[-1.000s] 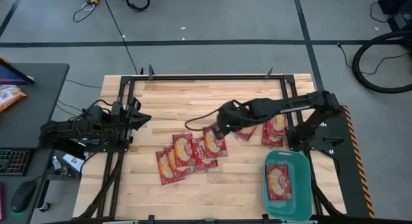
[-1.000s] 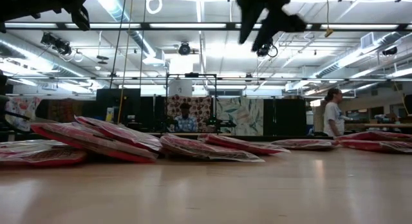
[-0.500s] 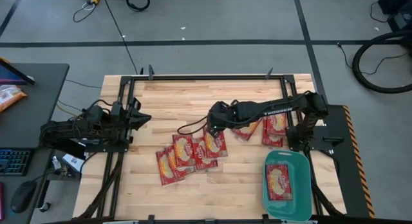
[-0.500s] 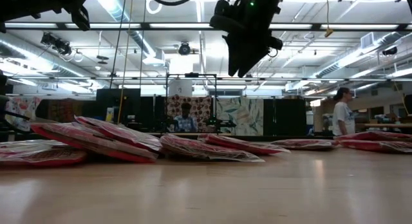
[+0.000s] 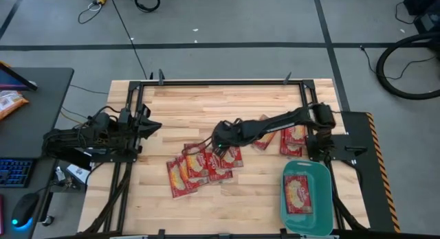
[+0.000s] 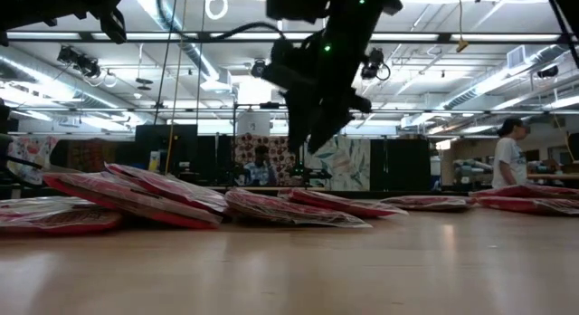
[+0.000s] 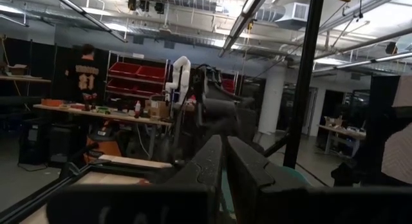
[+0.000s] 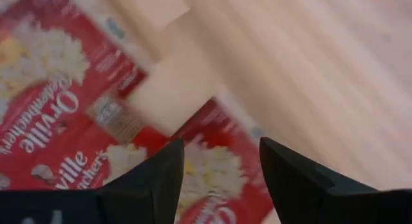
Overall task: Sort popcorn bags into baskets
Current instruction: Put the red popcorn into the green bin
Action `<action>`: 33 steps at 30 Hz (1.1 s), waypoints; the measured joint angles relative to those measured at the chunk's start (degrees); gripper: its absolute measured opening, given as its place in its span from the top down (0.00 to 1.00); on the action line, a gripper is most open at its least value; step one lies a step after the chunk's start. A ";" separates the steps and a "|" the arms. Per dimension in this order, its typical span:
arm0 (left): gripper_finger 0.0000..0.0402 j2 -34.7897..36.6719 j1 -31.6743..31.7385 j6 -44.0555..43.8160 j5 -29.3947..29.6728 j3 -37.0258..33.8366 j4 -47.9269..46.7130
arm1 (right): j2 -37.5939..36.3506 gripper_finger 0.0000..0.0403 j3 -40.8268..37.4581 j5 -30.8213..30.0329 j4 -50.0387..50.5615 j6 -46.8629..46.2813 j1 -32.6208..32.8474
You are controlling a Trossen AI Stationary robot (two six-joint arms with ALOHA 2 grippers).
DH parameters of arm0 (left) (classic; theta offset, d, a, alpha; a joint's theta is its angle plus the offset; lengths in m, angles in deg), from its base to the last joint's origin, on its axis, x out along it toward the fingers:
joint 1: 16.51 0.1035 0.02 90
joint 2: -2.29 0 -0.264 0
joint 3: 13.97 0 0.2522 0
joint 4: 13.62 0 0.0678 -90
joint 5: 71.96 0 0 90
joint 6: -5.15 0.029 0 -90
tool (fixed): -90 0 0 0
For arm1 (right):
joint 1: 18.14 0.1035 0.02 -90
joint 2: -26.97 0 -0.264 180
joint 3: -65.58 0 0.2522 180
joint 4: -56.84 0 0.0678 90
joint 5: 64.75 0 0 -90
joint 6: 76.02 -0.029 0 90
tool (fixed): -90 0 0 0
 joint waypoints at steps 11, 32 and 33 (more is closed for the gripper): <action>0.93 0.01 -0.02 0.02 -0.02 0.00 -0.07 | 16.31 0.48 23.45 -3.52 14.90 -8.13 3.13; 0.93 0.01 -0.02 0.01 -0.03 -0.01 -0.12 | 29.98 0.51 40.08 -3.34 38.04 -20.76 3.09; 0.93 0.01 -0.02 0.01 -0.02 -0.01 -0.13 | 29.95 0.52 39.53 -3.38 37.89 -20.44 3.09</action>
